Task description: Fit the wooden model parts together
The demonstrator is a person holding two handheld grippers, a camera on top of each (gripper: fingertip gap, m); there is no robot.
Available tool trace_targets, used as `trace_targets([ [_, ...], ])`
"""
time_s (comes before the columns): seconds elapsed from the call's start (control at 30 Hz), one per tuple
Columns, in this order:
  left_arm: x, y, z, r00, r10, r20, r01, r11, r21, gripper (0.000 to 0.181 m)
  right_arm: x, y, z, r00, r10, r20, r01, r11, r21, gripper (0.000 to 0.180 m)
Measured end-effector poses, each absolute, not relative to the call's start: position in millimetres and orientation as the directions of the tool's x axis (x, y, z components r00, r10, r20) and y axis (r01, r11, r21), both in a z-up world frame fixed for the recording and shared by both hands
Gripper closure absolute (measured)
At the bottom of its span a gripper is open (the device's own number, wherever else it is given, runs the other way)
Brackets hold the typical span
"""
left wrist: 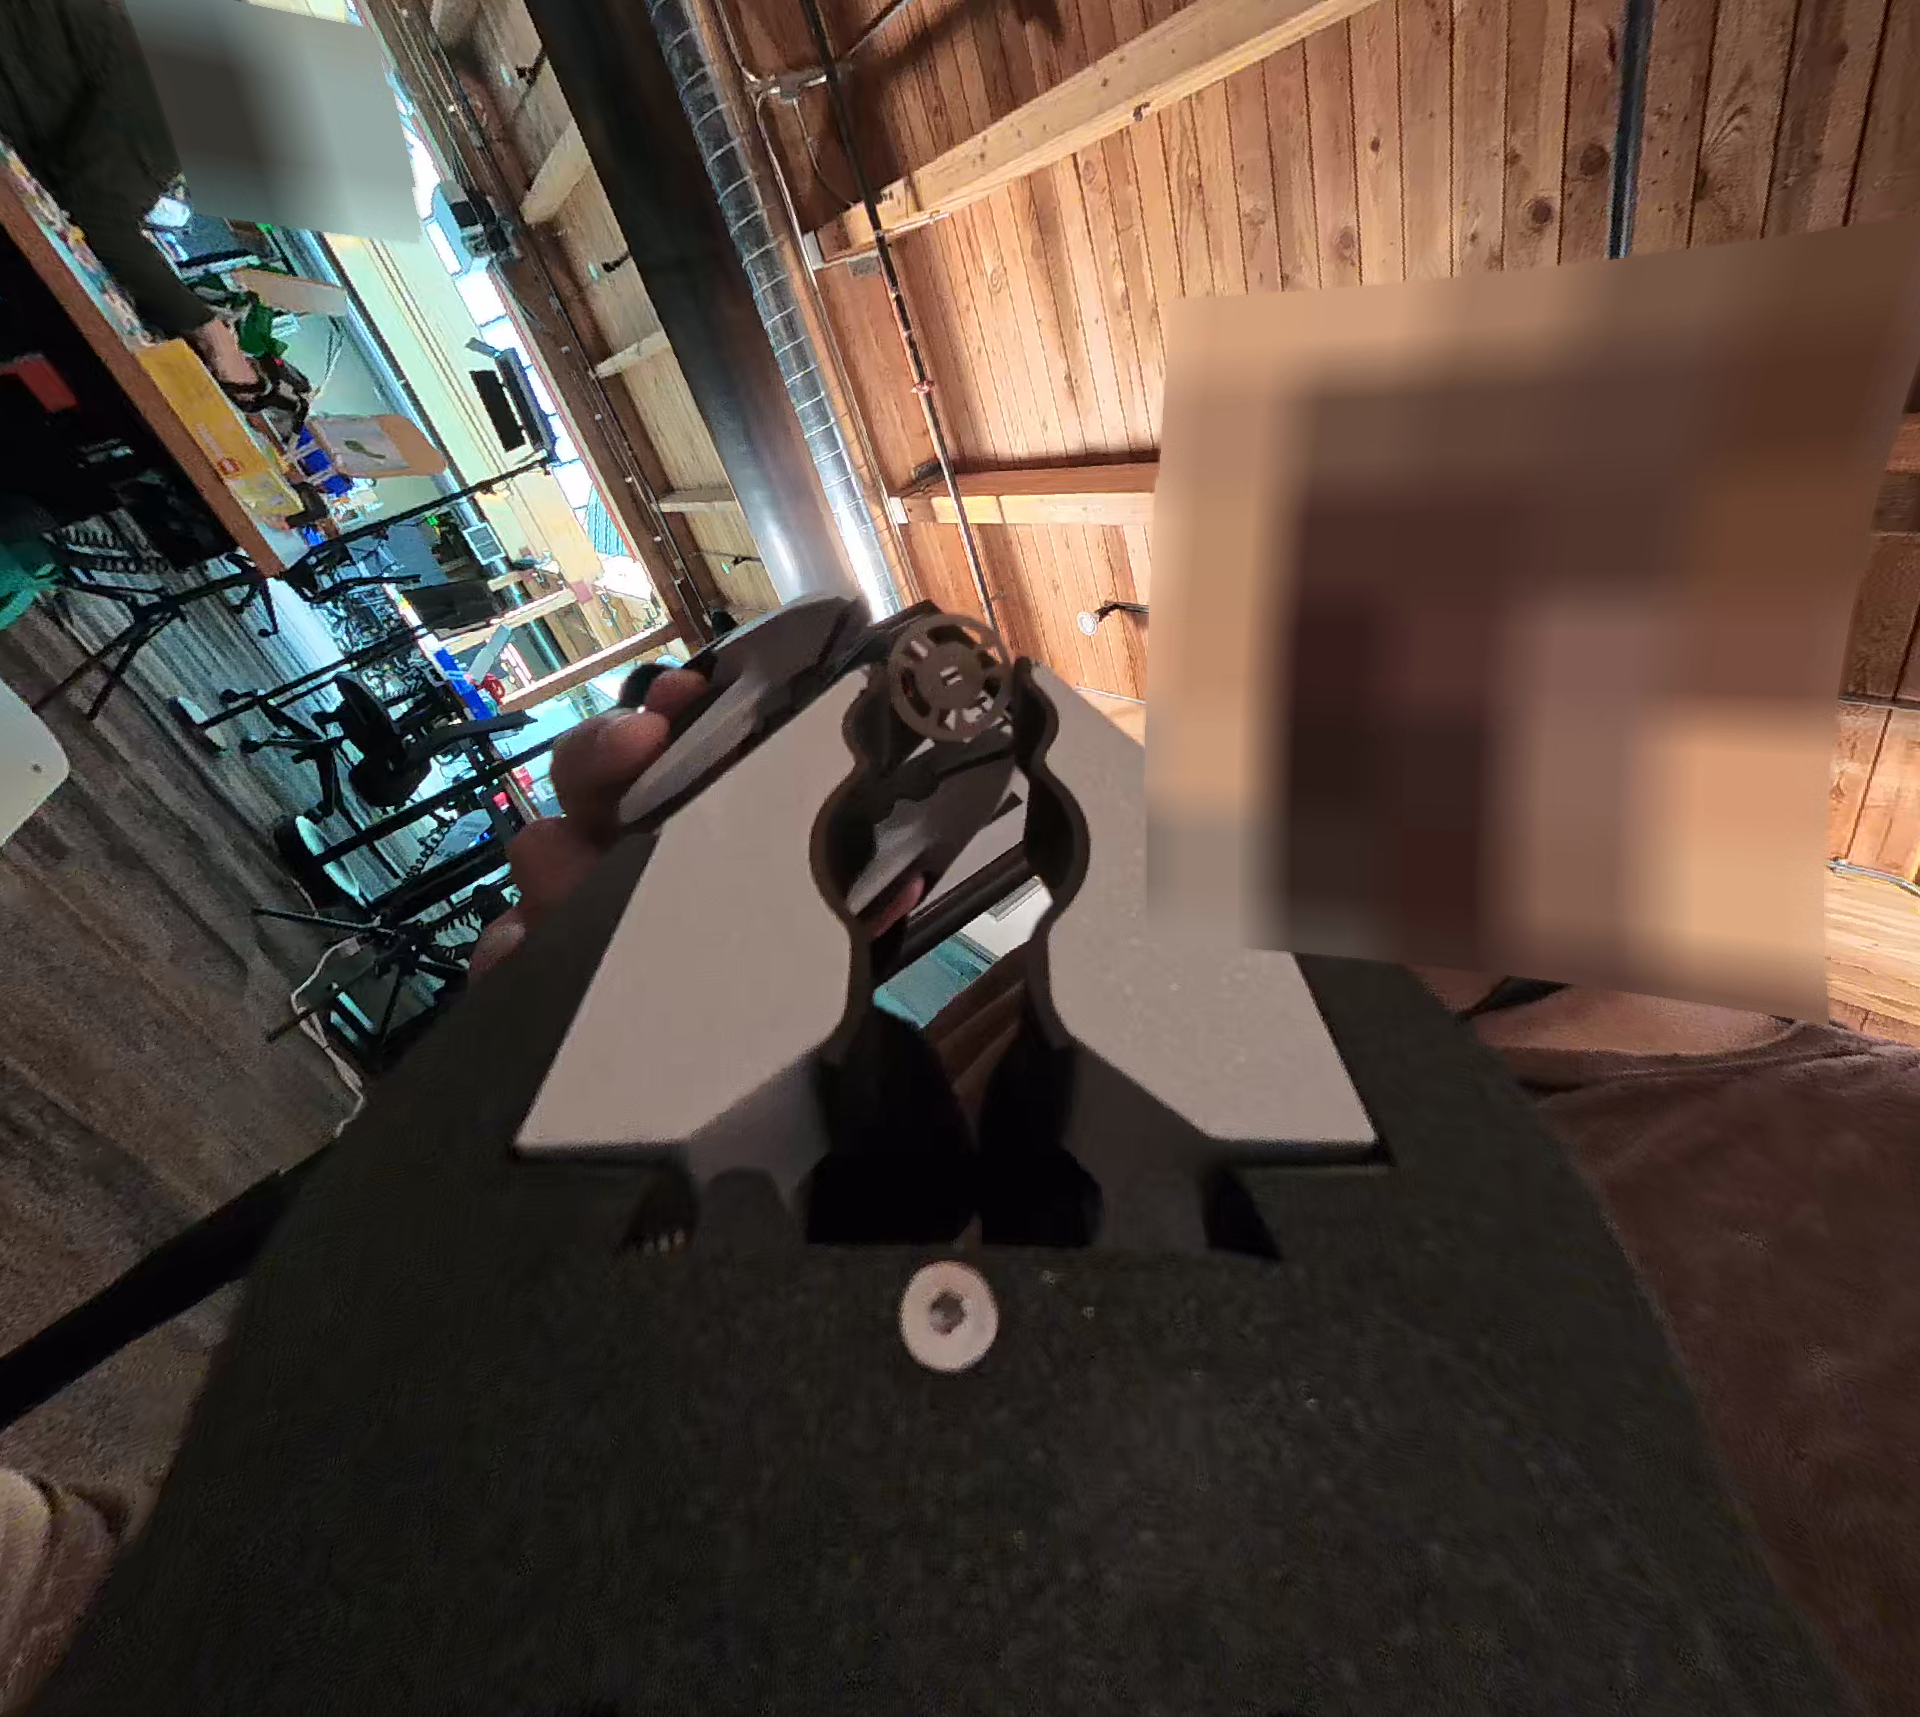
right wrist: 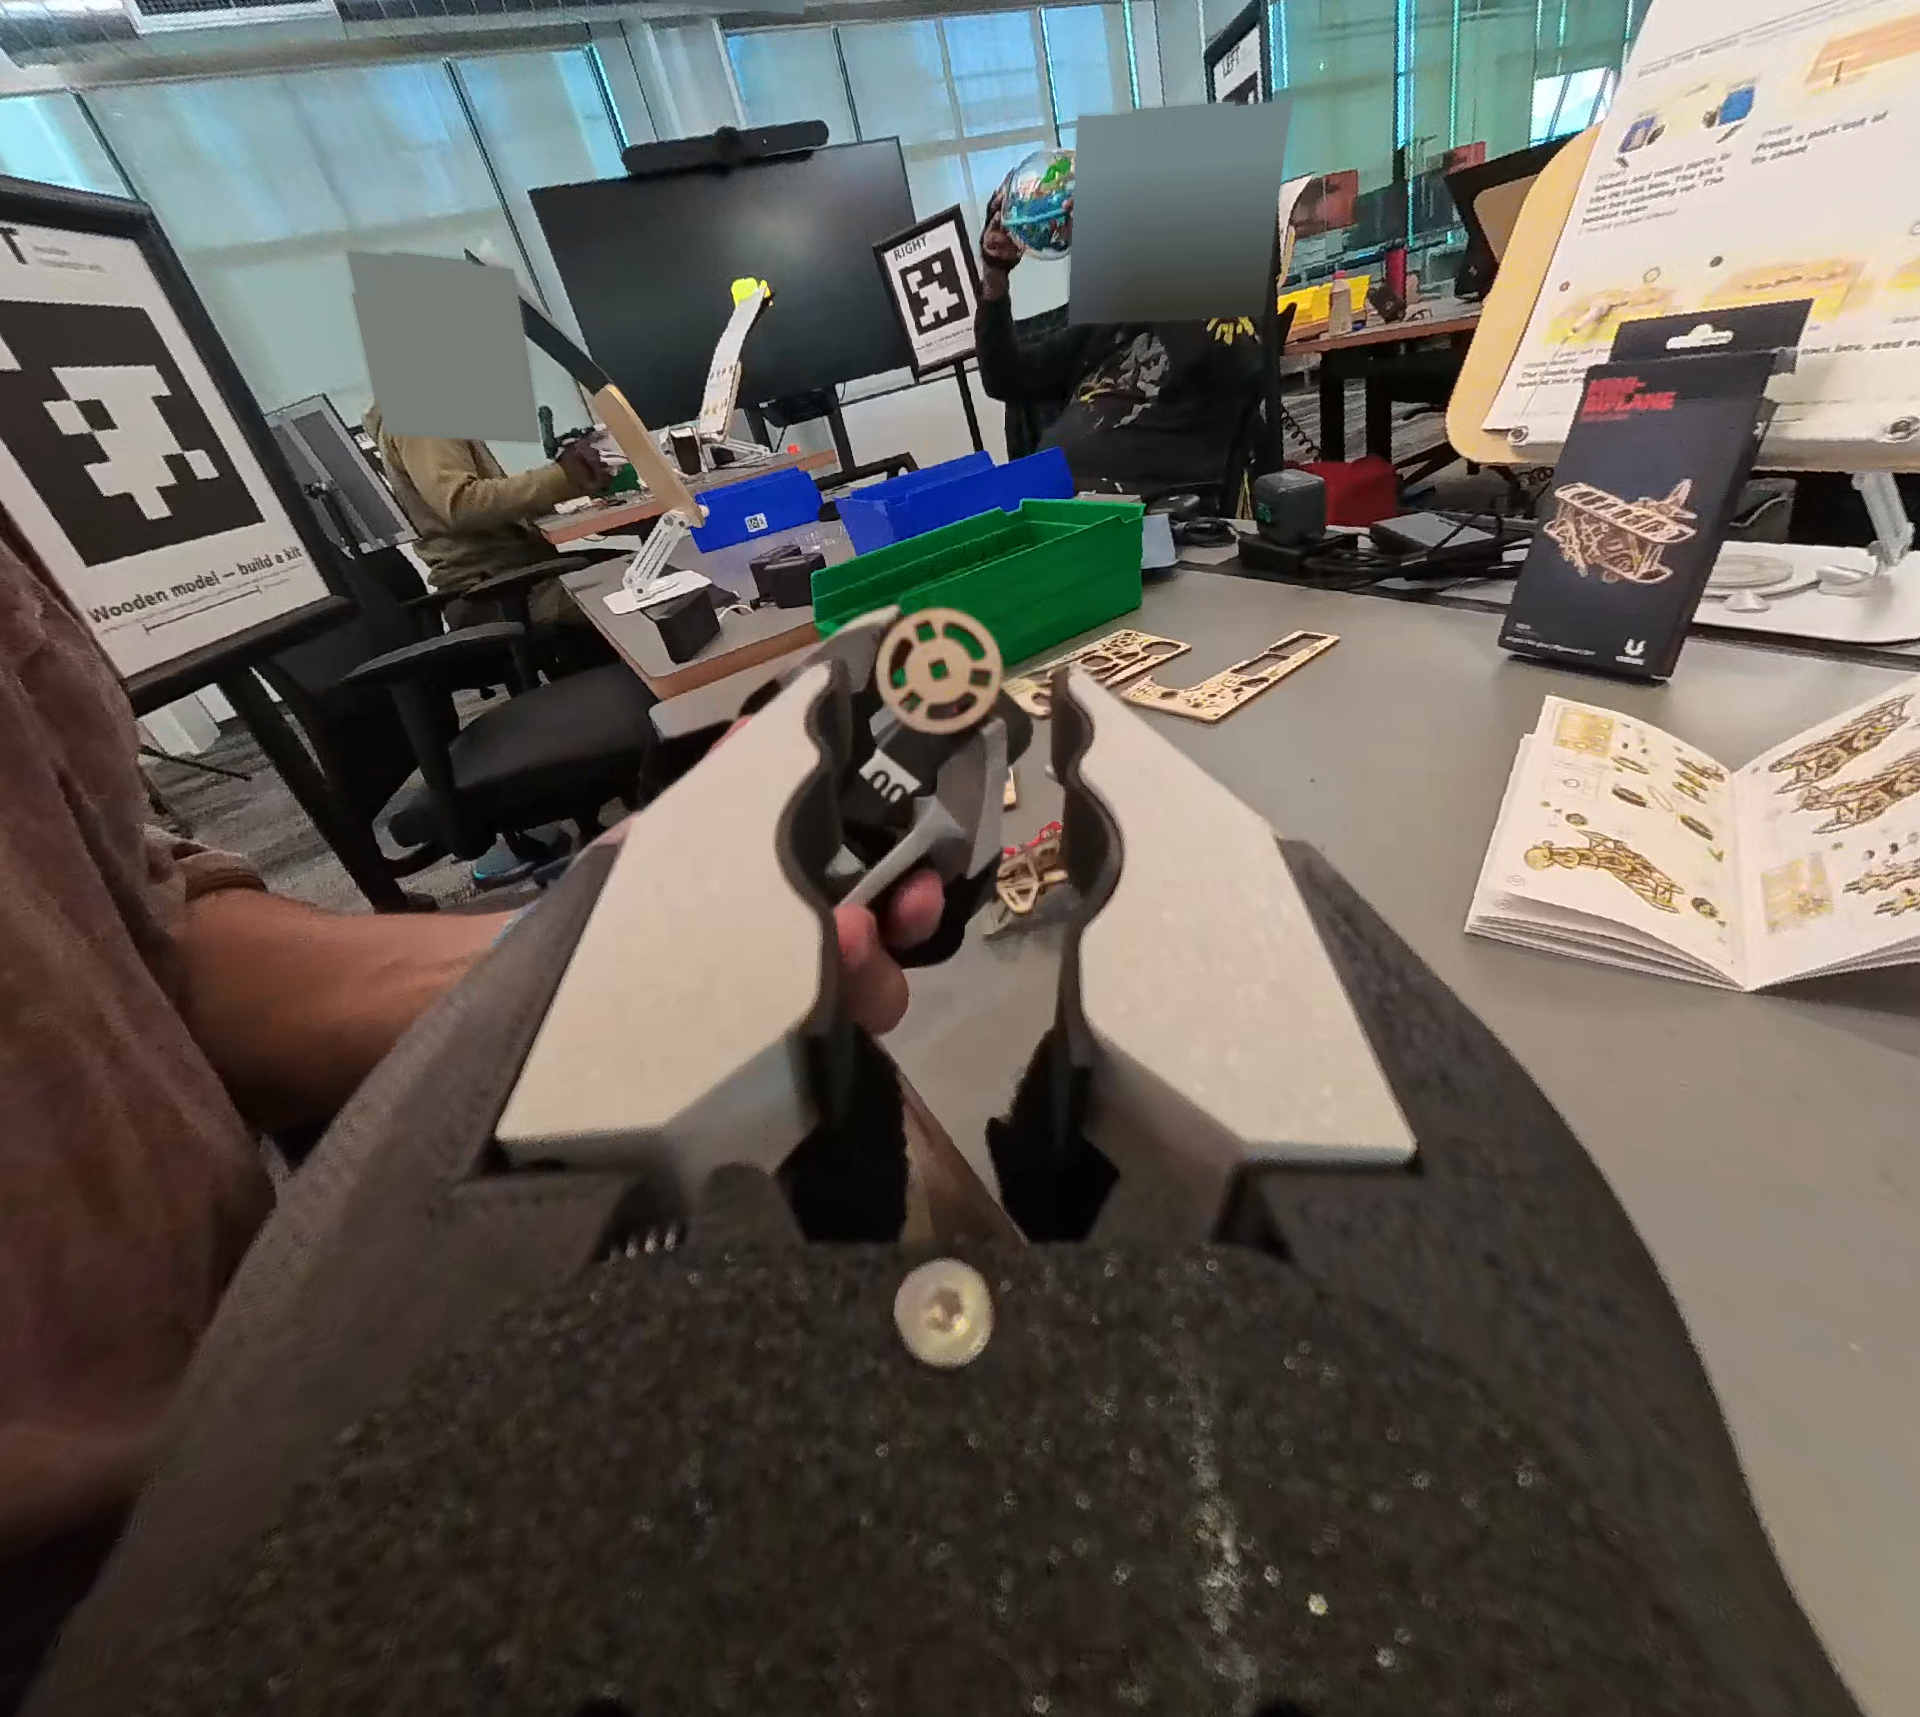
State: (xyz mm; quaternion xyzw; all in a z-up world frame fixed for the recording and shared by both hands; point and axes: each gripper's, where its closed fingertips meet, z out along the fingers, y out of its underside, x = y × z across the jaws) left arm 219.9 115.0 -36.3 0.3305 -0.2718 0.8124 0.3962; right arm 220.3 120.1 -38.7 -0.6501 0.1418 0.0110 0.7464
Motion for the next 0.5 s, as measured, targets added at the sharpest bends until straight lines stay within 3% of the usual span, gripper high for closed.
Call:
trace_targets([
  [0.13,217.5,108.1,-38.1,-0.456,0.467,0.757,-0.828,-0.535,-0.168,0.16,217.3,119.0,-44.2,0.968,-0.195,-0.157,-0.137,0.114,-0.984,0.157],
  [0.33,221.6,103.3,-49.3,-0.471,0.347,0.811,-0.807,-0.54,-0.238,0.16,221.4,114.8,-57.6,0.963,-0.193,-0.186,-0.169,0.099,-0.981,0.158],
  [0.4,225.1,103.5,-57.5,-0.528,0.21,0.823,-0.755,-0.561,-0.34,0.159,223.8,111.7,-64.2,0.945,-0.131,-0.299,-0.282,0.138,-0.95,0.158],
  [0.43,226.1,103.4,-64.0,-0.562,0.111,0.819,-0.722,-0.549,-0.421,0.149,226.9,107.8,-65.4,0.913,-0.077,-0.401,-0.382,0.186,-0.905,0.159],
  [0.5,226.7,107.4,-77.1,-0.618,-0.071,0.783,-0.667,-0.48,-0.57,0.14,230.6,97.2,-65.0,0.742,0.161,-0.65,-0.667,0.263,-0.697,0.158],
])
